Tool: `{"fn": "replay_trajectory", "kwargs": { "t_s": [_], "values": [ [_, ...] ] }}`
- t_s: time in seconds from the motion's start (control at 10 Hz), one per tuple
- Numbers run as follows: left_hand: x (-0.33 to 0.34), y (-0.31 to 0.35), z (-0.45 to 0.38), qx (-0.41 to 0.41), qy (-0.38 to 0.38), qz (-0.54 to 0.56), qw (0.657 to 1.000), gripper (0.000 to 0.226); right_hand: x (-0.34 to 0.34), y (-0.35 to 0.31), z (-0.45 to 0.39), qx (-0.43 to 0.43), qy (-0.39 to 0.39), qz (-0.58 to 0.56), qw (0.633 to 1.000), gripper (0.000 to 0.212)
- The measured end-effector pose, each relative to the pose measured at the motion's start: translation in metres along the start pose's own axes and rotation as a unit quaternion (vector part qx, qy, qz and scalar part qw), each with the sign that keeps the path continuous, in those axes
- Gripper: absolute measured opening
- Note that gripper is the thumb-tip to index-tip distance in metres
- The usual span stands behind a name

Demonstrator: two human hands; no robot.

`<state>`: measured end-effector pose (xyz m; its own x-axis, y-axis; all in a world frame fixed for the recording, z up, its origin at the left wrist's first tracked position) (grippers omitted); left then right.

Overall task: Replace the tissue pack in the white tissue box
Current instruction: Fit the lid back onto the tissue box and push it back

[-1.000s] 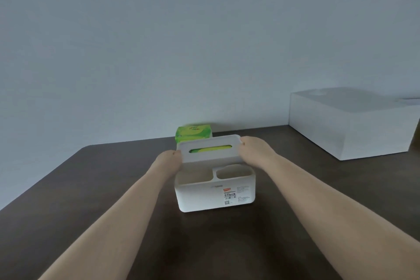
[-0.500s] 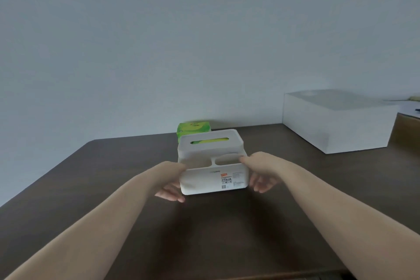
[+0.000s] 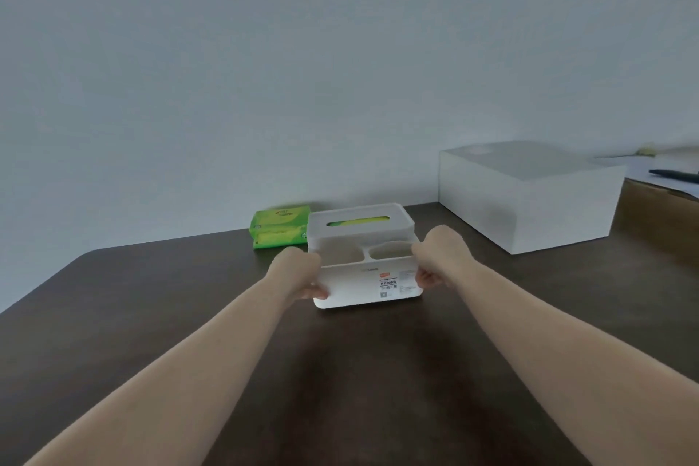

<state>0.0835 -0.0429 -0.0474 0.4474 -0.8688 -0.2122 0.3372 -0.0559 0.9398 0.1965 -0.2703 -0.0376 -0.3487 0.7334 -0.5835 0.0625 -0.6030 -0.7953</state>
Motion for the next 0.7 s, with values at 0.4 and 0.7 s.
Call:
{"fn": "replay_trajectory", "kwargs": {
  "t_s": [0.4,0.7],
  "values": [
    [0.077,0.047,-0.085,0.051,-0.021,-0.1,0.993,0.024,-0.059,0.018,-0.101,0.02,0.074,0.035,0.996,0.027],
    [0.124,0.065,-0.135,0.035,-0.053,-0.165,0.984,0.014,-0.098,0.031,-0.147,0.047,0.152,0.048,0.986,0.025]
  ]
}}
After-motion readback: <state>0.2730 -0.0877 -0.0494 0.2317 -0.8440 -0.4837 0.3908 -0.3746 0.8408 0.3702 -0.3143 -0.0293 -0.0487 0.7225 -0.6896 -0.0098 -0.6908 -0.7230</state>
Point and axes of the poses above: each hand's wrist, its own z-axis away from the middle knuckle, its own x-axis out of the palm, y = z × x, the point moved 9 cm from there along -z, towards the middle knuckle, and after that the axes turned 12 degrees about -y, right-handed, at the moved point
